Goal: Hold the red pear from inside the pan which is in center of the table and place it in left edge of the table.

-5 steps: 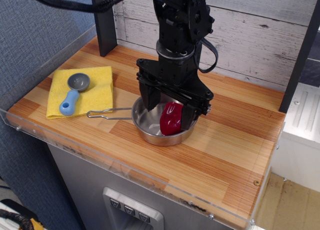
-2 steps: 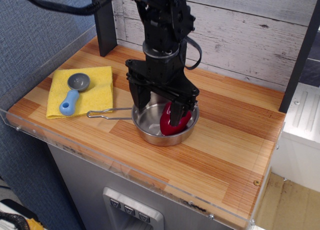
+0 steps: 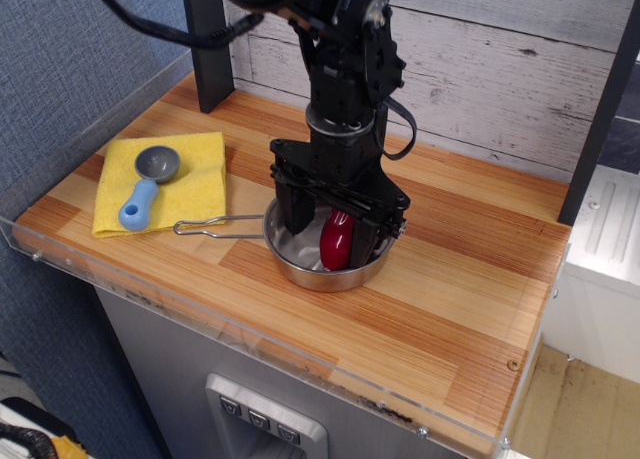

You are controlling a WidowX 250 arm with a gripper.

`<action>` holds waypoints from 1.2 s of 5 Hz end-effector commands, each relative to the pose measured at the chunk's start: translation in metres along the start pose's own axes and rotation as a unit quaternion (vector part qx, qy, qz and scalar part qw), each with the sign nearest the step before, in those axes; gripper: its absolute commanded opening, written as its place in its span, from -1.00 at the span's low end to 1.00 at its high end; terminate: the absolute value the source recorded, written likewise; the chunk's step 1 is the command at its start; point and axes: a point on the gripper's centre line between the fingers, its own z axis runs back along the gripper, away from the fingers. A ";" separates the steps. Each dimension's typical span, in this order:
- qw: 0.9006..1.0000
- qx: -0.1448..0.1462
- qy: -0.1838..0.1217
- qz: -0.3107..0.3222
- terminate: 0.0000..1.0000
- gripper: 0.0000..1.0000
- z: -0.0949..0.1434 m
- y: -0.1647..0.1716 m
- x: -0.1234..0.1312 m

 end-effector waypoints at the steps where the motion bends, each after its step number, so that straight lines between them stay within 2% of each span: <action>1: 1.000 0.001 -0.003 0.006 -1.00 1.00 -0.006 0.005 0.009; 2: 1.000 0.000 0.007 0.010 -1.00 1.00 -0.012 0.010 0.006; 3: 1.000 0.001 0.001 0.017 -1.00 -1.00 -0.014 0.014 0.001; 5: 1.000 -0.003 -0.018 0.017 -1.00 -1.00 0.004 0.014 -0.002; 6: 0.999 -0.006 -0.042 0.004 -1.00 -1.00 0.034 0.009 0.000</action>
